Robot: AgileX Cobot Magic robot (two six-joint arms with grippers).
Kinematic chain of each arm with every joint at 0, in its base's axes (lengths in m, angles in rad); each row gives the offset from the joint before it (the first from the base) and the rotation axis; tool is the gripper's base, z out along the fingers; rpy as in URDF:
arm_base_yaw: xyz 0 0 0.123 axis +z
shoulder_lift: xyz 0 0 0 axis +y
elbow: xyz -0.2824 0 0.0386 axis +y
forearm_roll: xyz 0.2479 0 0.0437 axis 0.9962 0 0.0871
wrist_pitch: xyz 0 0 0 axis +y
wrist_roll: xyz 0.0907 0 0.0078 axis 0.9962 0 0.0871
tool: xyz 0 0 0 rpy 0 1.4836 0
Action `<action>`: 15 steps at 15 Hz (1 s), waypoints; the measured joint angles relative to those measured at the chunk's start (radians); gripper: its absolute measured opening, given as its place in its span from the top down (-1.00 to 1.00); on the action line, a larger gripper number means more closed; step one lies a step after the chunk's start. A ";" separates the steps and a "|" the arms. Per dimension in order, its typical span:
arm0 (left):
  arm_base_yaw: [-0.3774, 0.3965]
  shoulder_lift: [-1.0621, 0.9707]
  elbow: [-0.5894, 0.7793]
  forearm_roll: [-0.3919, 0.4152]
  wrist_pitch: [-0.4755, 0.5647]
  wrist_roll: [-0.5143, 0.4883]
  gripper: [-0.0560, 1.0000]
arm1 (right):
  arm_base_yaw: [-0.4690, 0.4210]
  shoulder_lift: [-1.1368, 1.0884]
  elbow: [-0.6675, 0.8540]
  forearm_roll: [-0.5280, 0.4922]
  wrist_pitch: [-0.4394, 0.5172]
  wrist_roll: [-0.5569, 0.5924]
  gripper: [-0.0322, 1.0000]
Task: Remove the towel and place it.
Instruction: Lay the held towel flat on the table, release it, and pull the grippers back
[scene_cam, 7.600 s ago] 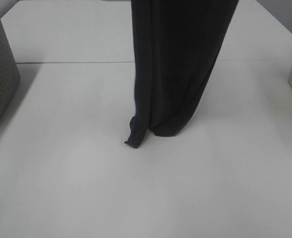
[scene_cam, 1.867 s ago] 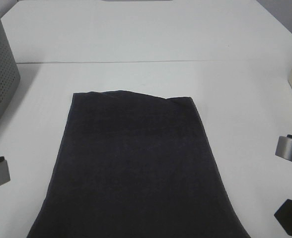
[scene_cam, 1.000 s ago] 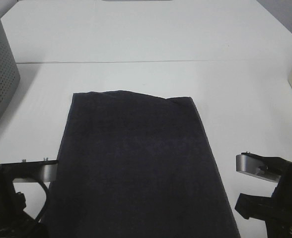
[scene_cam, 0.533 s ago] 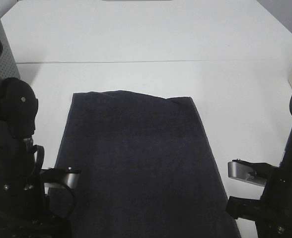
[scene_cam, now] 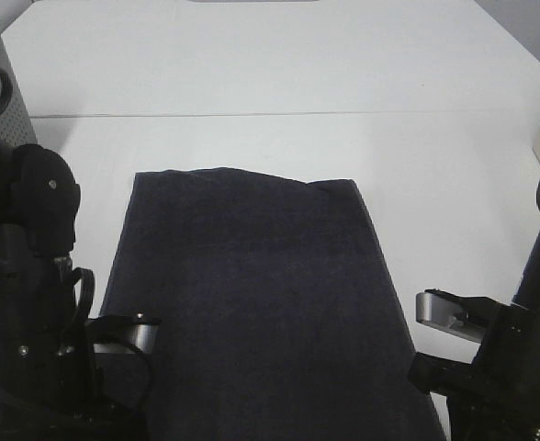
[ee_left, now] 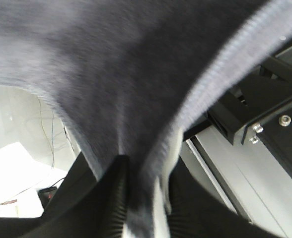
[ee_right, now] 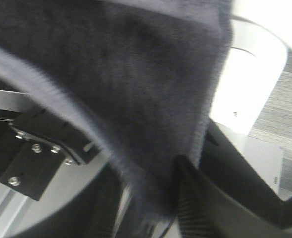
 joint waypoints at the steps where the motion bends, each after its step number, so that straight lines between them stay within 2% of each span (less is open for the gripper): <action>1: -0.028 0.000 0.000 -0.007 0.001 -0.001 0.26 | 0.000 0.000 0.000 0.008 0.000 0.000 0.02; 2: -0.055 0.000 0.000 -0.014 0.002 -0.005 0.01 | 0.000 0.000 0.000 0.009 0.000 0.000 -0.14; 3: -0.081 0.000 0.000 -0.016 0.005 -0.017 -0.24 | 0.000 0.000 0.000 0.010 0.002 0.000 -0.23; 4: -0.103 0.000 0.000 -0.017 0.005 -0.020 -0.41 | 0.000 0.000 0.000 0.010 0.002 -0.002 -0.28; 6: -0.119 -0.010 -0.023 -0.017 0.006 -0.024 -0.52 | 0.000 0.000 -0.016 0.010 0.013 -0.023 -0.30; 9: -0.120 -0.054 -0.103 -0.011 0.008 -0.024 -0.55 | 0.000 -0.025 -0.100 0.003 0.028 -0.036 -0.31; 12: -0.111 -0.072 -0.286 0.083 0.012 -0.024 -0.55 | -0.036 -0.041 -0.286 -0.017 0.030 -0.043 -0.31; 13: -0.082 -0.072 -0.347 0.119 0.012 -0.024 -0.55 | -0.075 -0.040 -0.351 -0.017 0.029 -0.044 -0.31; 14: 0.016 -0.062 -0.462 0.163 0.012 -0.015 -0.55 | -0.168 -0.024 -0.499 -0.007 0.030 -0.047 -0.30; 15: 0.081 -0.043 -0.512 0.168 0.012 0.001 -0.55 | -0.200 -0.008 -0.569 -0.012 0.029 -0.053 -0.29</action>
